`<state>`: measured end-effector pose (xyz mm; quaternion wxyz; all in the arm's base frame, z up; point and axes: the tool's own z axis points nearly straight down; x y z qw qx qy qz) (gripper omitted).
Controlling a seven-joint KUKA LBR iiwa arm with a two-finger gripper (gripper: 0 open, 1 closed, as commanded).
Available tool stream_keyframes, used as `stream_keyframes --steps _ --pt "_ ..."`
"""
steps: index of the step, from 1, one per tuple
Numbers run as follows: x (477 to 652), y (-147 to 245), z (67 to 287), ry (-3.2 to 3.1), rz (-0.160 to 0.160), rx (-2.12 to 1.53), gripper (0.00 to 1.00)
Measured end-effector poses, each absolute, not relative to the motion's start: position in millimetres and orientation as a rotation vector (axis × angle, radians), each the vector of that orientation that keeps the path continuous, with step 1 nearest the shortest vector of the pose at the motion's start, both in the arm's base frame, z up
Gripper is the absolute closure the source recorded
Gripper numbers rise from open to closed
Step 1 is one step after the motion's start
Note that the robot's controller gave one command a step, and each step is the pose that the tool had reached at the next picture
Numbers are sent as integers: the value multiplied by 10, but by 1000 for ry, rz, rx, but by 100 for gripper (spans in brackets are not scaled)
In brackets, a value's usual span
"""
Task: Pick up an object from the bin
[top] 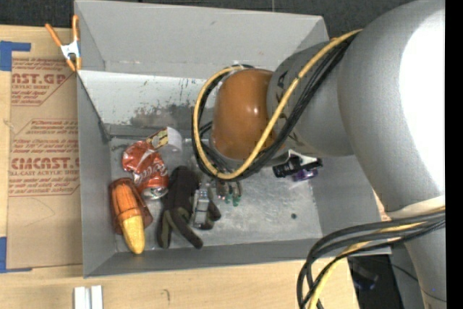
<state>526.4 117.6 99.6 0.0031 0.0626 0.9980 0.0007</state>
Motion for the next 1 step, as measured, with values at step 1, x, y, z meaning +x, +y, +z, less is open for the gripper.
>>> stream_keyframes --steps 1 --pt "5320 1219 792 3113 5 379 100"
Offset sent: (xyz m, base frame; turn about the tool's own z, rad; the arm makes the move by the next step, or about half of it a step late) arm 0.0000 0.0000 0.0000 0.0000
